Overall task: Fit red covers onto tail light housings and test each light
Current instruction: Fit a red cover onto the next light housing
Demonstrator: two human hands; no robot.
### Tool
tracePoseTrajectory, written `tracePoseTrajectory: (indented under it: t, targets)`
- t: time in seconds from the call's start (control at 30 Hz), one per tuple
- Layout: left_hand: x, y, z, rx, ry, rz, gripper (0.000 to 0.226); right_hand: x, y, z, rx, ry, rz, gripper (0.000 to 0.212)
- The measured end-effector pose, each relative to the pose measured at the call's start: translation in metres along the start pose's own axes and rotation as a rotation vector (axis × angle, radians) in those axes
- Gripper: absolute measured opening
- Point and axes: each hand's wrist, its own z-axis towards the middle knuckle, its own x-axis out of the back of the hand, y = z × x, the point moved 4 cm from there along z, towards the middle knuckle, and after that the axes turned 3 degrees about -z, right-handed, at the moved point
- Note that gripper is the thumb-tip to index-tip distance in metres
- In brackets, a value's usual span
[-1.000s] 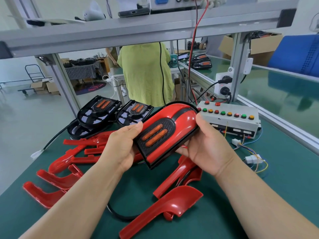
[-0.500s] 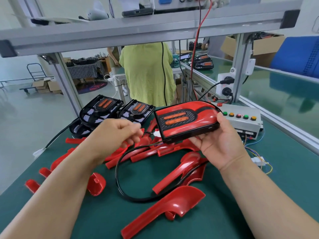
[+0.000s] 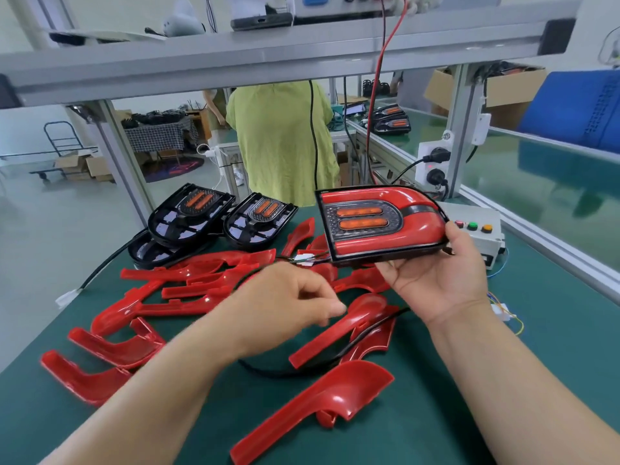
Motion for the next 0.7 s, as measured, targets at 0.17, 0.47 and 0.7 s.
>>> tracePoseTrajectory:
  t: [0.17, 0.47, 0.7]
  targets:
    - [-0.052, 0.034, 0.020, -0.207, 0.147, 0.264, 0.018, 0.000, -0.011, 0.001, 0.038, 0.036, 0.099, 0.055]
    - [-0.075, 0.040, 0.057, -0.072, 0.106, 0.606, 0.019, -0.006, -0.023, -0.003, 0.070, -0.013, 0.110, 0.059]
    - [0.004, 0.041, 0.021, -0.057, 0.202, 0.399, 0.009, -0.001, -0.040, -0.002, 0.164, -0.054, 0.058, 0.060]
